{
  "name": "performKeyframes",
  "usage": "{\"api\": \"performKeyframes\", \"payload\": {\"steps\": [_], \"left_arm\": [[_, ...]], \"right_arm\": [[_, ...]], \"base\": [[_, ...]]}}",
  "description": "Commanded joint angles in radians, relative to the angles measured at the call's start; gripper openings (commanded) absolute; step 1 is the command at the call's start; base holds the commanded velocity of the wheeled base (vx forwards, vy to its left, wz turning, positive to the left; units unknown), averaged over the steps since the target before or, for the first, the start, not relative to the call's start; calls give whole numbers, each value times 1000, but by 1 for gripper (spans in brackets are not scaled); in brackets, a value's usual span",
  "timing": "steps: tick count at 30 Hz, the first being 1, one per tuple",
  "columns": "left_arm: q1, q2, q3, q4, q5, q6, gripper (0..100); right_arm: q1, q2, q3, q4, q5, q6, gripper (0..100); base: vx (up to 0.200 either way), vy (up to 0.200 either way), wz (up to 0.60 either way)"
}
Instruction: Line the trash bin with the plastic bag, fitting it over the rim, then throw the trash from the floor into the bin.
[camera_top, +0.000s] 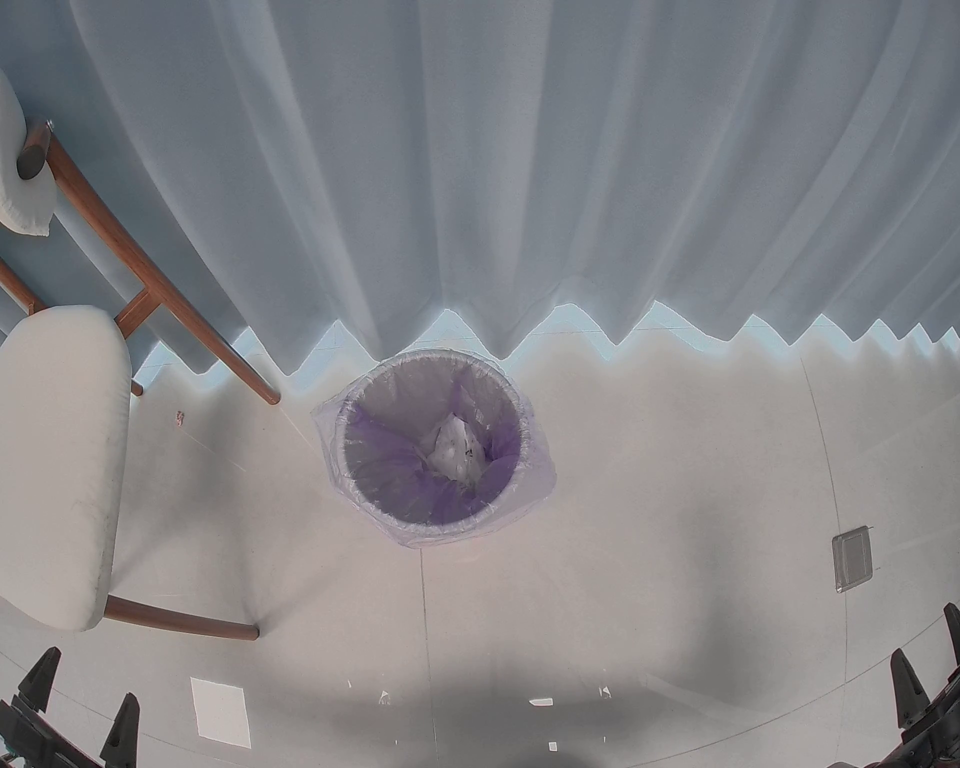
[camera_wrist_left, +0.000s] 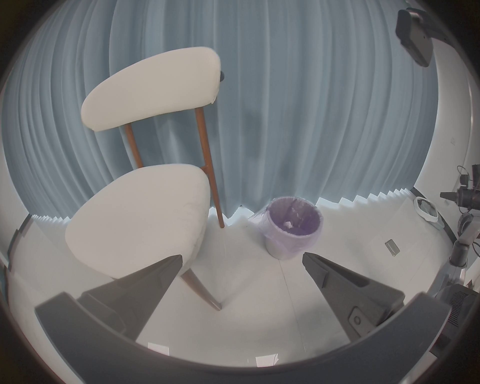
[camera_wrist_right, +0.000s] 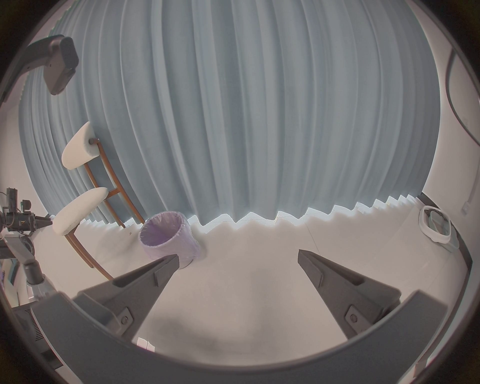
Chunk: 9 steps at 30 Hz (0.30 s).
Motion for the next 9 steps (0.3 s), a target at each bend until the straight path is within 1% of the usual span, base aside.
{"api": "performKeyframes", "payload": {"steps": [1,9], "left_arm": [[-1,-15,16,37,-3,-7,100],[-1,-15,18,33,-6,-8,100]], "right_arm": [[0,-12,16,0,-5,1,100],[0,-12,16,1,-3,-8,100]], "base": [[0,0,0],[0,0,0]]}}
